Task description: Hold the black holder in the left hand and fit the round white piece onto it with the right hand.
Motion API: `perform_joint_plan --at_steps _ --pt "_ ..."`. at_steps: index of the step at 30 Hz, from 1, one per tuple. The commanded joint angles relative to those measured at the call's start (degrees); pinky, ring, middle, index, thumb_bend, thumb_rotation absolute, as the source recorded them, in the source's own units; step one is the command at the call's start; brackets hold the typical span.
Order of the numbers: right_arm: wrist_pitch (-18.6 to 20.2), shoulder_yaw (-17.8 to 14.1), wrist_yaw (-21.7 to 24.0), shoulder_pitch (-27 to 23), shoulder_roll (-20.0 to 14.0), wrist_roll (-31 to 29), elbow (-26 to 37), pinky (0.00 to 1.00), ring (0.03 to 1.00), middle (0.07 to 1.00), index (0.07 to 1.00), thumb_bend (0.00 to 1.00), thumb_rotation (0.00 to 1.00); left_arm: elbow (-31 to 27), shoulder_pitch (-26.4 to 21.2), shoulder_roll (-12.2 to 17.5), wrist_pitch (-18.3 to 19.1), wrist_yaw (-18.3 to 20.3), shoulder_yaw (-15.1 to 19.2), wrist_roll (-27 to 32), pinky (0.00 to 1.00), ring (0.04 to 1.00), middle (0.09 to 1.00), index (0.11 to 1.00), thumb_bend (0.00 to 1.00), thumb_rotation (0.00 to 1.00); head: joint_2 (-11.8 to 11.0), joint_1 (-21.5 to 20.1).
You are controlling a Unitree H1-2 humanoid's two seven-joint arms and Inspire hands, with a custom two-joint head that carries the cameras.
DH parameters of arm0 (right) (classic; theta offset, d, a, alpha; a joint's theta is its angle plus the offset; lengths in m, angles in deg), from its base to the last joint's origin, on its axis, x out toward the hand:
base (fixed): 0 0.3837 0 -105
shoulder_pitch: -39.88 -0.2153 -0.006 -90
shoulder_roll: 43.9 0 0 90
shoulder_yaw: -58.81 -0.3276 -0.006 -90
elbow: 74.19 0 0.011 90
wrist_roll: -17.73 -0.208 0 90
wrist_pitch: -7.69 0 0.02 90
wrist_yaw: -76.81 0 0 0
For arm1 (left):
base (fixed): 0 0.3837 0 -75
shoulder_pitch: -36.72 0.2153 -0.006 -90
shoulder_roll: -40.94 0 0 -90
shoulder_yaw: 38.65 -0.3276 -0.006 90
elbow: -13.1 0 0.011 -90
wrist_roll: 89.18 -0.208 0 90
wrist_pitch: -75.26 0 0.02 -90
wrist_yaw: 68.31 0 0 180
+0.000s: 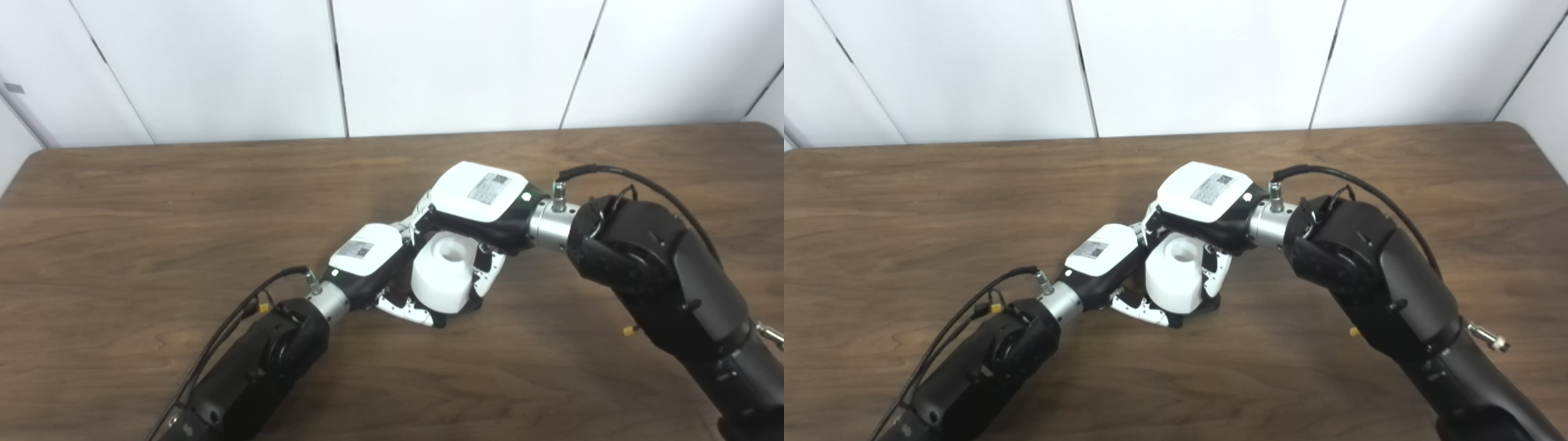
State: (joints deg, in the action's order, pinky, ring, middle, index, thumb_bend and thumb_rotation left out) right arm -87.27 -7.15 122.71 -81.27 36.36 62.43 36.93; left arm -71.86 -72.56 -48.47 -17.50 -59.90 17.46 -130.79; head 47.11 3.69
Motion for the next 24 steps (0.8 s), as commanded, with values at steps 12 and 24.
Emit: perform_joint_plan --at_steps 12,24 --pt "-0.67 -0.21 -1.17 -0.99 -0.56 0.16 -0.37 0.80 0.785 0.725 0.480 0.53 0.14 1.63 2.77 1.33 0.40 5.56 -2.19 -1.11 0.93 0.982 0.939 0.484 0.52 0.07 0.14 -0.44" --pt "-0.90 -1.53 -0.89 -1.62 -1.25 -1.17 -0.05 0.77 0.775 0.710 0.480 0.53 0.14 2.47 2.81 1.11 -0.04 5.32 -2.15 -0.95 0.93 0.973 0.933 0.484 0.52 0.07 0.01 -0.53"
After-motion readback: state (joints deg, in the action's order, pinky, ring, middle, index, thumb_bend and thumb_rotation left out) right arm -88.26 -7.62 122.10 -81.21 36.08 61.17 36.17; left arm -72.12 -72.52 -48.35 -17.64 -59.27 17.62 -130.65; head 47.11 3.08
